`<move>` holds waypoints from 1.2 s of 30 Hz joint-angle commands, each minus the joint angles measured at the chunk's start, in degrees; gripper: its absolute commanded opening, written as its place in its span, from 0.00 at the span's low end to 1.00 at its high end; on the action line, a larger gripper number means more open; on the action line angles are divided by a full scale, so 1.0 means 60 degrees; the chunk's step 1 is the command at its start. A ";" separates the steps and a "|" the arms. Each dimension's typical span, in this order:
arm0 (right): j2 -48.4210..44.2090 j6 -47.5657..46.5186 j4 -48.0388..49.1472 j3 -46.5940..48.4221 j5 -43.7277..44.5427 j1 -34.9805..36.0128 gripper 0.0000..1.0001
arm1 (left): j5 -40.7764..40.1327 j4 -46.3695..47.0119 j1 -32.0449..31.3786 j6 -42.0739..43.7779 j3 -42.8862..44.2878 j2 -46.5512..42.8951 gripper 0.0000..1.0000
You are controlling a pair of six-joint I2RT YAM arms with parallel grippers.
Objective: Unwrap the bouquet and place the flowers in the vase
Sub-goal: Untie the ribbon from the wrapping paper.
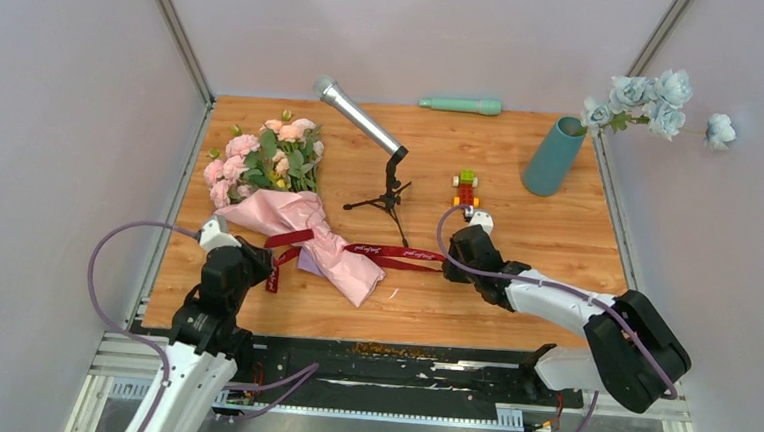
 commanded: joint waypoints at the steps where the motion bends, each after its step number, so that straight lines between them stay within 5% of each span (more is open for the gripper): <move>1: -0.0630 0.0276 0.0602 -0.0261 0.0618 -0.0022 0.15 | -0.1582 -0.1260 0.0069 -0.0951 0.0220 -0.1348 0.00; 9: -0.0838 0.0320 0.0483 -0.0297 0.0842 -0.0024 0.19 | -0.3066 -0.2724 0.0070 -0.1193 0.0522 -0.2542 0.00; 17: -0.1764 -0.0209 0.0235 -0.0324 0.0800 -0.0024 0.44 | -0.4659 -0.3548 0.0061 -0.1648 0.1217 -0.3034 0.00; 19: -0.1939 -0.0737 0.0331 -0.0280 0.0307 -0.0024 0.51 | -0.4705 -0.3485 0.0067 -0.1472 0.1366 -0.3015 0.09; 21: -0.1882 -0.1289 0.0727 -0.0112 -0.0368 -0.0024 0.58 | -0.4485 -0.3250 0.0070 -0.1187 0.1469 -0.2864 0.44; 25: -0.1445 -0.2581 0.1175 0.0413 -0.2577 0.0067 0.64 | -0.3808 -0.2607 0.0070 -0.0594 0.1660 -0.2276 0.79; 29: -0.0981 -0.3038 0.1431 0.0944 -0.3258 0.0566 0.68 | -0.2788 -0.1848 0.0070 0.0231 0.1998 -0.1367 0.92; 36: 0.0774 -0.2641 0.1509 0.2492 -0.2490 0.1800 0.65 | -0.0251 -0.0415 0.0069 0.1289 0.2118 0.0840 0.95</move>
